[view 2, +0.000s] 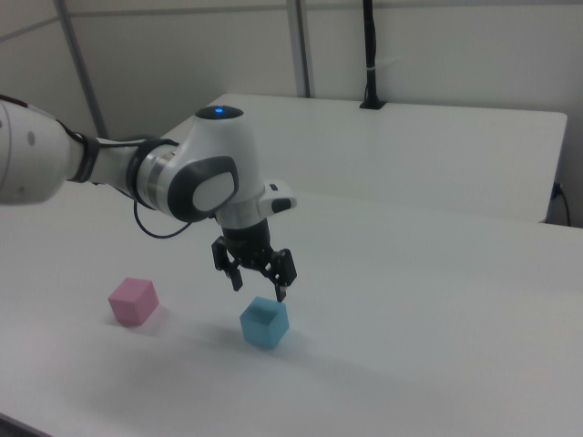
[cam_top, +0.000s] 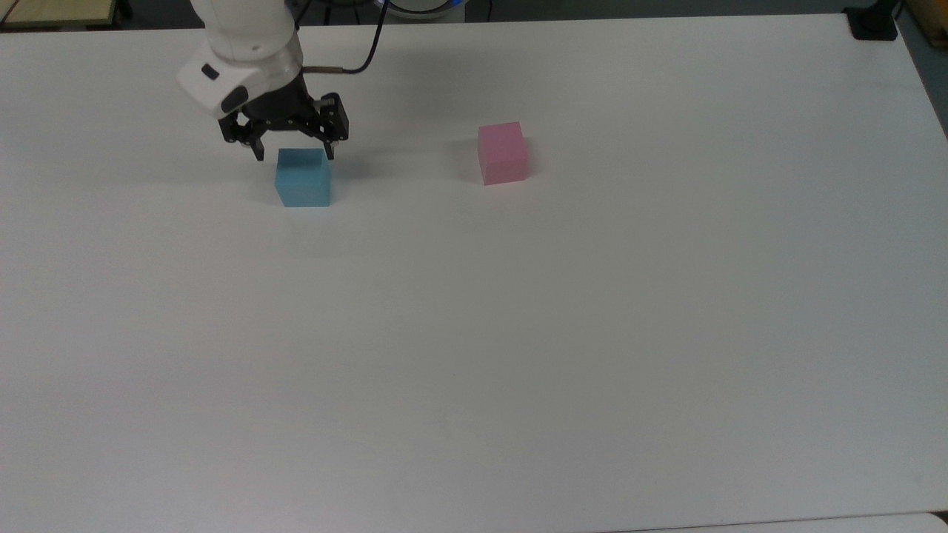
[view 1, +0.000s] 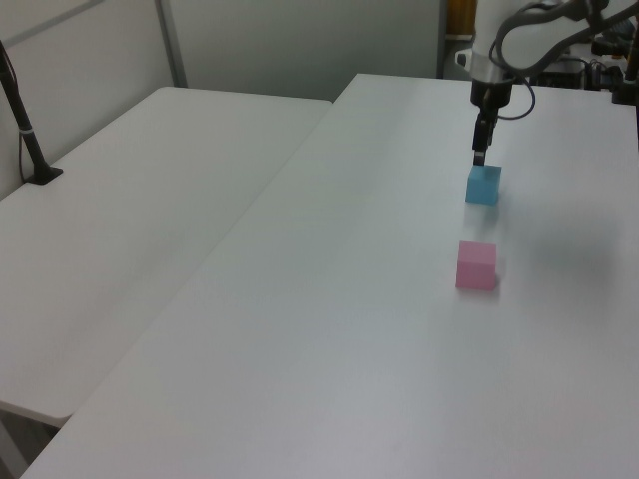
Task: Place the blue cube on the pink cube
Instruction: 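Move the open gripper down over the light-blue cube, then close the gripper around the light-blue cube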
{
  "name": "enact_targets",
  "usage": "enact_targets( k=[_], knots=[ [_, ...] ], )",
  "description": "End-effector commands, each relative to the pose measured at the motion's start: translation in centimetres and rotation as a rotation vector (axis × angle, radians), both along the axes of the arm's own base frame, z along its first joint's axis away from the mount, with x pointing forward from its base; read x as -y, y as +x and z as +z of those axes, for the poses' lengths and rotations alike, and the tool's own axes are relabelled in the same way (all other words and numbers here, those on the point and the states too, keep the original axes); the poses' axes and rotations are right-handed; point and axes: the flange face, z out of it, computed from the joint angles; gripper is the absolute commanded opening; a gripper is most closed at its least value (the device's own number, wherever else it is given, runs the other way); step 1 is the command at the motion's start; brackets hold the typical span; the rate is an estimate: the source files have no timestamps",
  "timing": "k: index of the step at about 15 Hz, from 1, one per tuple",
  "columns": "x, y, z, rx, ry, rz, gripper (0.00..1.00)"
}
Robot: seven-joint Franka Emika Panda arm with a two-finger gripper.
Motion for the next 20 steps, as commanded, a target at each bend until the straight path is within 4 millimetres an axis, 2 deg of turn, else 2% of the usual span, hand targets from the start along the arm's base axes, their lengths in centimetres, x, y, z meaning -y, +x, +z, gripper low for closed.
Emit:
enact_targets(
  k=[1, 4, 7, 8, 10, 13, 15, 18, 20],
  knots=[
    [-0.1, 0.0, -1.4, -0.011, -0.022, -0.006, 0.96],
    [0.1, -0.3, -2.8, -0.034, -0.044, 0.010, 0.96],
    [0.1, -0.3, -3.2, -0.042, -0.051, 0.017, 0.96],
    [0.1, -0.4, -4.0, -0.055, -0.055, 0.023, 0.94],
    [0.1, -0.3, -4.4, -0.042, -0.059, 0.026, 0.82],
    [0.0, -0.4, -4.6, -0.044, -0.060, 0.027, 0.51],
    [-0.1, -0.4, -4.1, -0.035, -0.061, 0.006, 0.44],
    [-1.3, -0.4, -2.1, -0.016, -0.062, -0.009, 0.44],
    [-3.1, -0.7, -0.2, -0.017, -0.061, 0.015, 0.44]
  ],
)
